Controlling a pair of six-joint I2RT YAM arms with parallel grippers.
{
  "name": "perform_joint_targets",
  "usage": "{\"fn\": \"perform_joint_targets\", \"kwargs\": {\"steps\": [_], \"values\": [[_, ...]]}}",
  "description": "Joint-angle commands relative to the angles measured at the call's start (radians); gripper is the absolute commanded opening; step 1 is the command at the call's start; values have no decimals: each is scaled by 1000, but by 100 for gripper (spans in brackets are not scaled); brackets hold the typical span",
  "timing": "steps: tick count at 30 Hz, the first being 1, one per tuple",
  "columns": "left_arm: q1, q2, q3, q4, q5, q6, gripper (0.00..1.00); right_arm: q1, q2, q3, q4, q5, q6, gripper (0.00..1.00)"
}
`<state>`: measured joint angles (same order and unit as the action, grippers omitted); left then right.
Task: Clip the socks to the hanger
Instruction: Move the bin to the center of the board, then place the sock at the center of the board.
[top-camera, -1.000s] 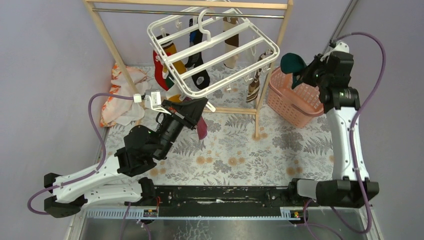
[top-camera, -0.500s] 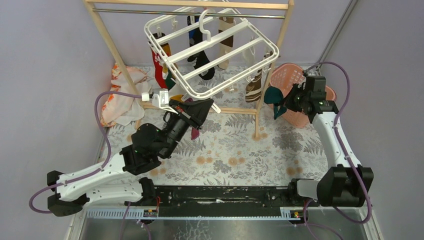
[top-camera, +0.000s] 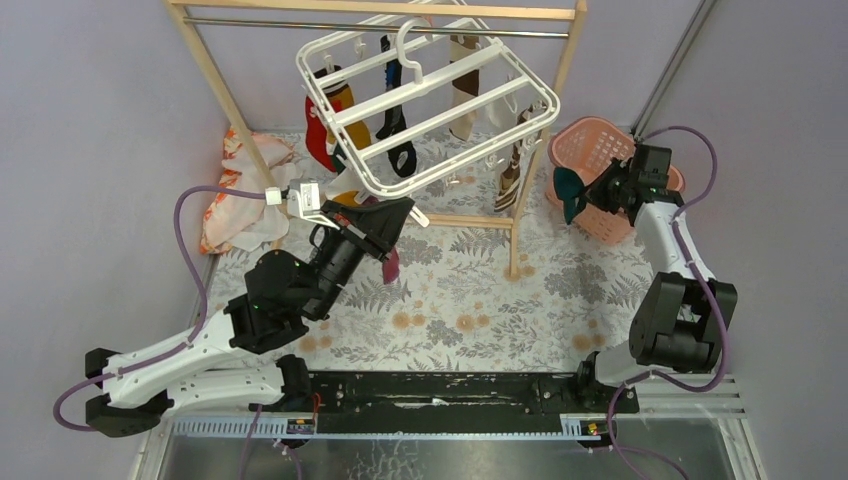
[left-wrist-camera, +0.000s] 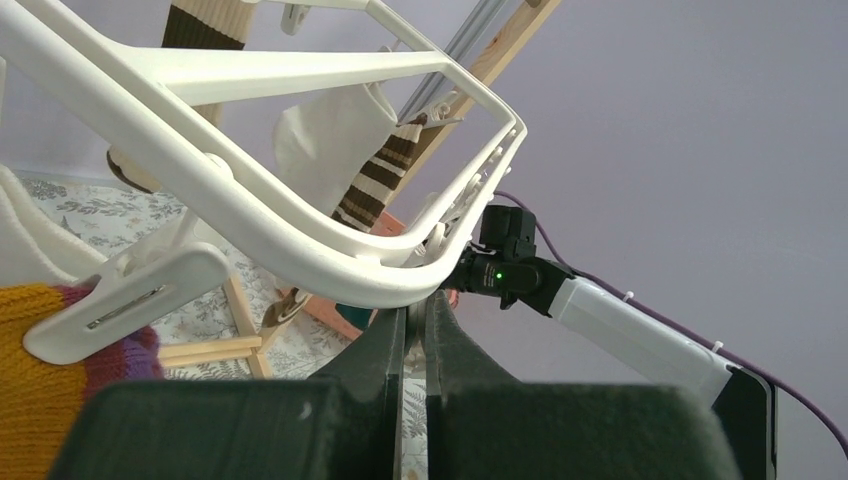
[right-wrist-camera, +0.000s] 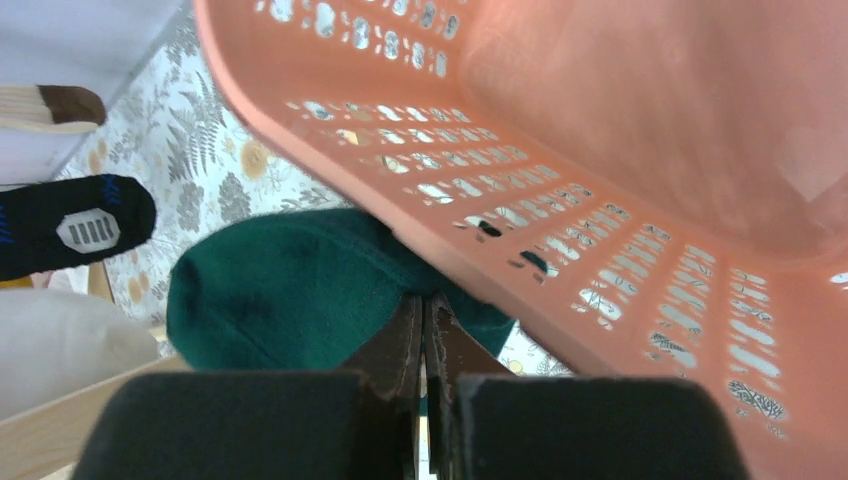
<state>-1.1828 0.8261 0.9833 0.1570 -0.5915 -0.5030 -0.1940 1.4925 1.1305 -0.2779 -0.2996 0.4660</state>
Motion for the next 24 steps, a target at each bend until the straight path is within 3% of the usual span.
{"fn": "perform_joint_targets", "kwargs": {"steps": [1,8,15,16,18,19,21,24], "values": [[-6,-7,8,-58,0,5,0,-4,-45,66,63,-52,17,0],[-6,5,20,-58,0,11,0,94,-207,-47,16,-71,-30,0],[-6,38,35,-53,30,1,0,225,-335,-284,52,-157,31,0],[-6,42,34,-52,34,-1,0,225,-345,-310,52,-145,33,11],[-6,51,37,-46,42,-2,0,226,-360,-345,43,-74,29,43],[-6,55,41,-48,45,-3,0,226,-367,-355,39,-53,21,53],[-6,62,47,-54,47,-3,0,226,-376,-358,27,-23,13,61],[-7,61,44,-52,42,-5,0,225,-392,-358,28,16,12,64]]}}
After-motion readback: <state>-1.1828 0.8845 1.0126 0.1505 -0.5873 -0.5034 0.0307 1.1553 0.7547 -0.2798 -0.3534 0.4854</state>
